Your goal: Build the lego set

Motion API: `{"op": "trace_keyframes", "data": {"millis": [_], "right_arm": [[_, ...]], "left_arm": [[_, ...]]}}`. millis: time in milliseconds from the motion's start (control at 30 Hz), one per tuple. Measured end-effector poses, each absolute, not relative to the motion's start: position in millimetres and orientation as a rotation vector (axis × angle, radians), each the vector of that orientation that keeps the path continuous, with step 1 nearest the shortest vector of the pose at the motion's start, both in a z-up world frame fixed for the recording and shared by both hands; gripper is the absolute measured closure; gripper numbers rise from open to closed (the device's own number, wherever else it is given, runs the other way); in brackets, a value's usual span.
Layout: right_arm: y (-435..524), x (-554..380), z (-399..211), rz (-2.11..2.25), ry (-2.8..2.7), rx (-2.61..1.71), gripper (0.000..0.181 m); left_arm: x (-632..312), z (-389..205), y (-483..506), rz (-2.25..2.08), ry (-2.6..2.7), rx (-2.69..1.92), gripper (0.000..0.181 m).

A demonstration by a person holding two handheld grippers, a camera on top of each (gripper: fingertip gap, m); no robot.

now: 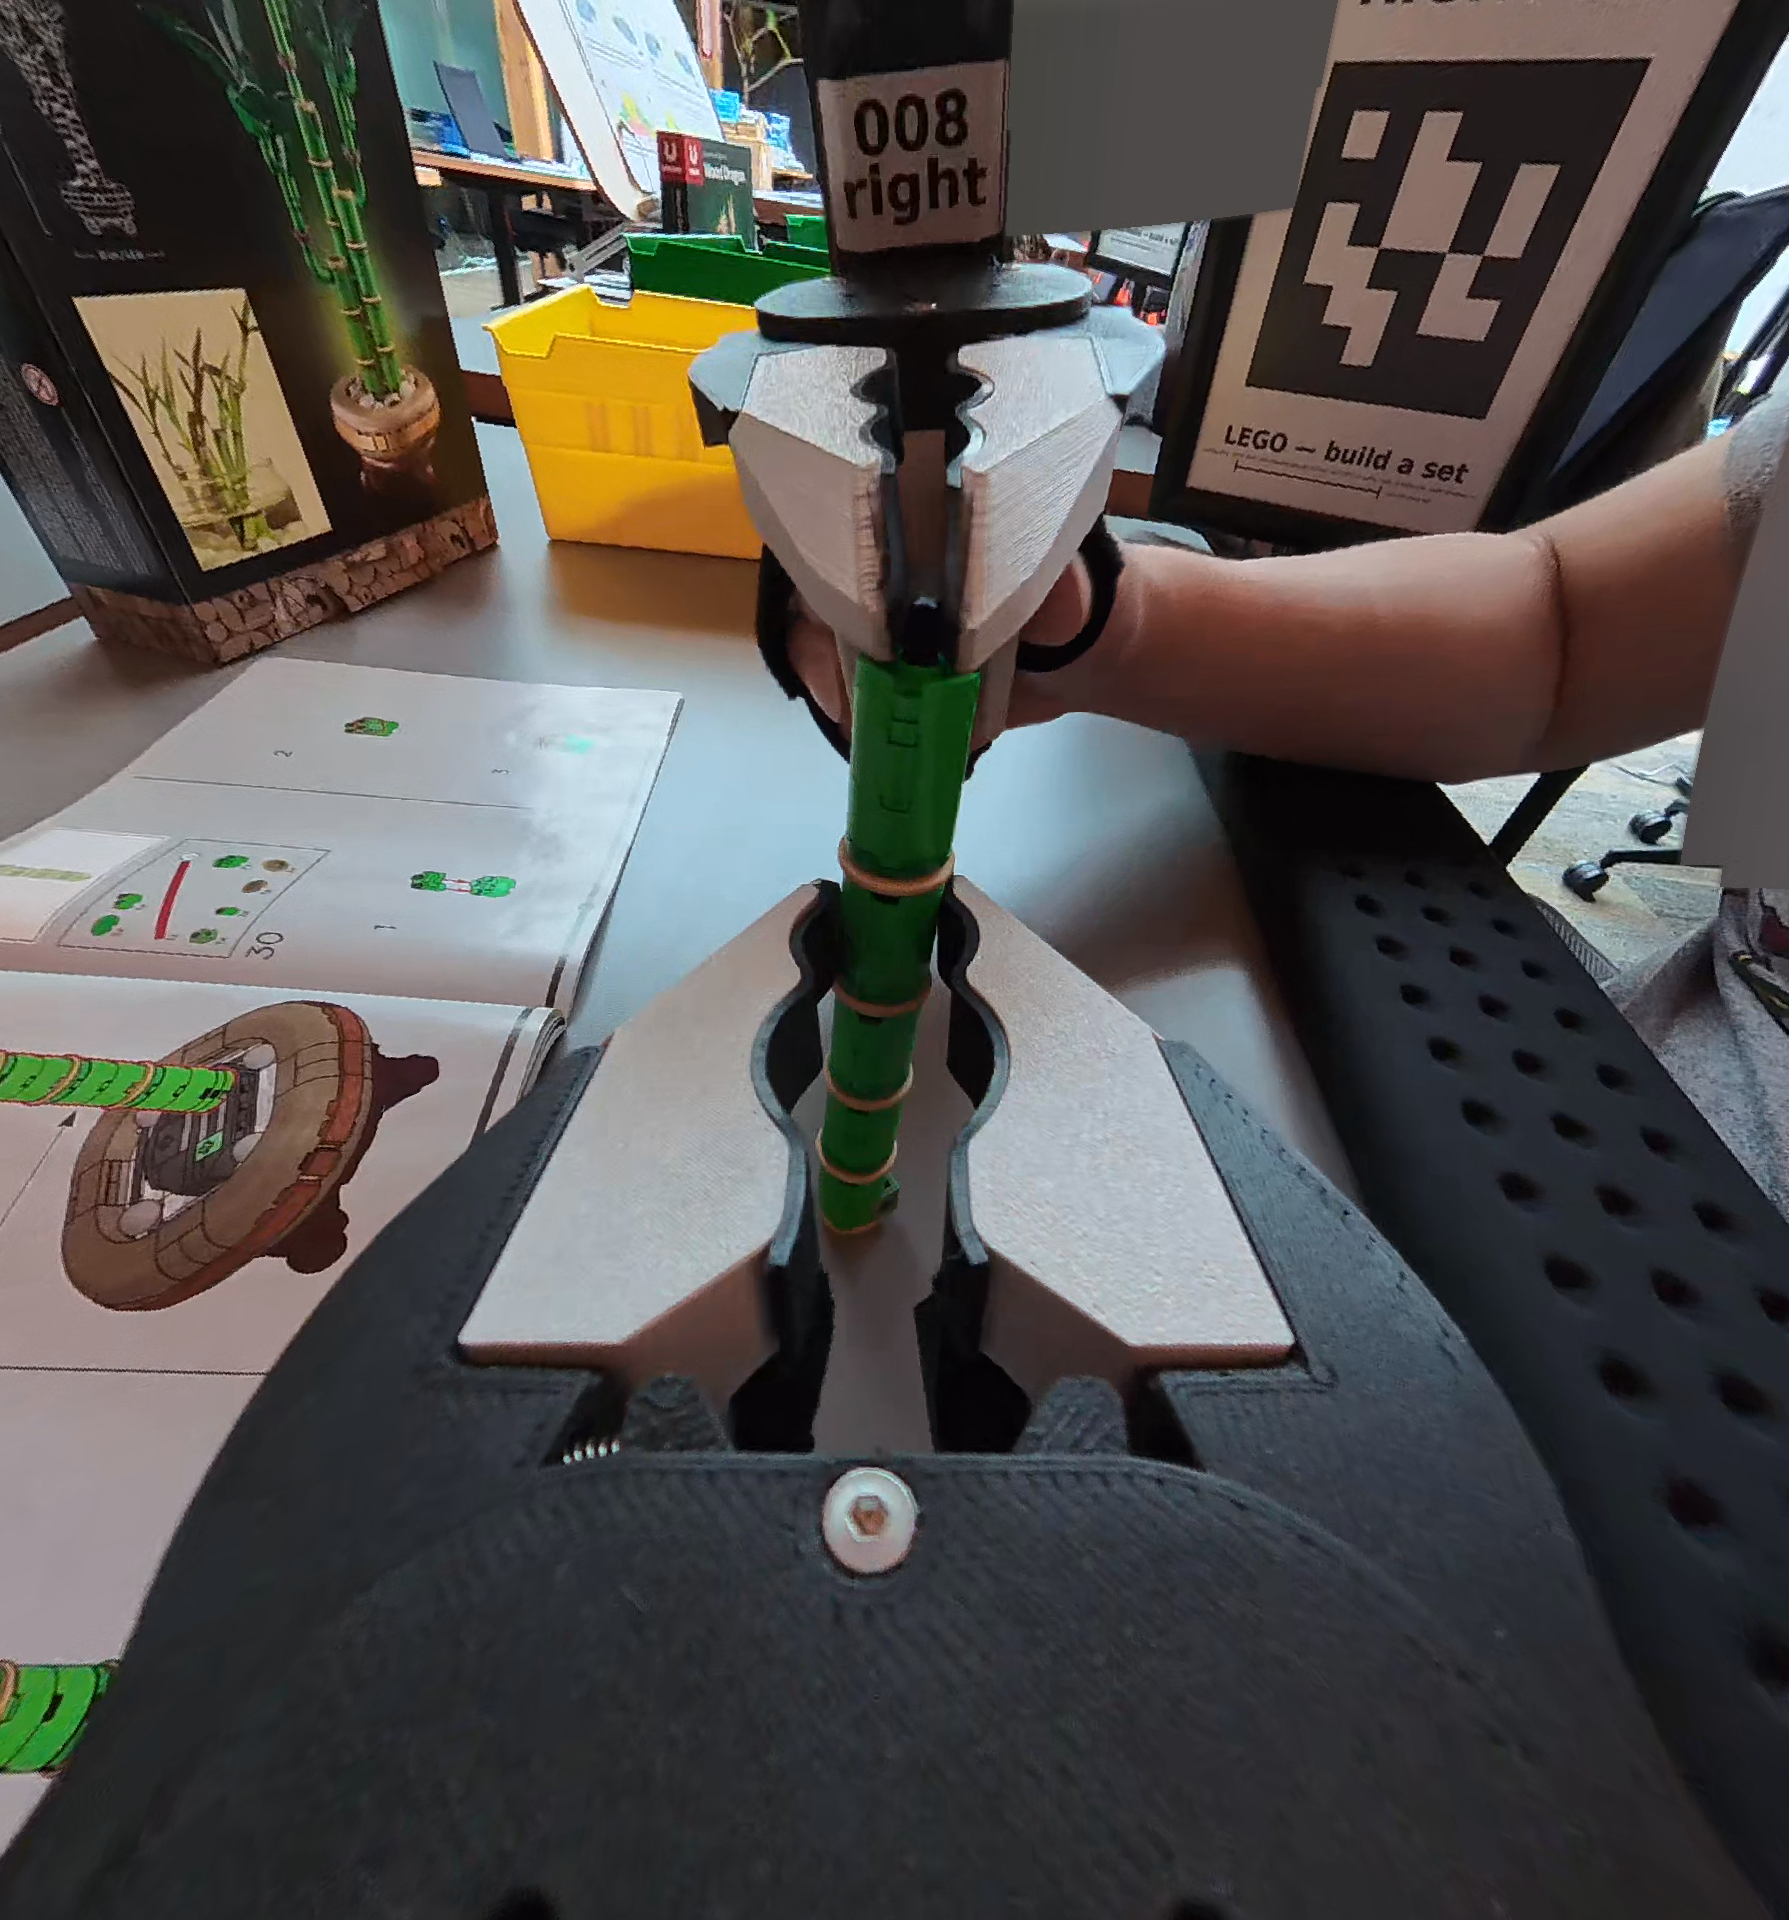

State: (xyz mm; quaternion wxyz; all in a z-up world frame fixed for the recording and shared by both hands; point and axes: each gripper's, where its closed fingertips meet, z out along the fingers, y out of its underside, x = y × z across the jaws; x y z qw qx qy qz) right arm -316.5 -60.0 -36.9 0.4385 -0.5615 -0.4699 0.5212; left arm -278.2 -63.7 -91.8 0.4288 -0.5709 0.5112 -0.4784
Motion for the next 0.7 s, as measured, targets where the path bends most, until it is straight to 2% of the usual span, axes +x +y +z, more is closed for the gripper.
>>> {"op": "trace_keyframes", "data": {"millis": [700], "right_arm": [[-66.0,-314.0,-40.0,1.257,-1.185,-1.487,0.174]], "left_arm": [[-276.8,-92.6,-66.0,-1.148,1.29,-1.403,0.164]]}}
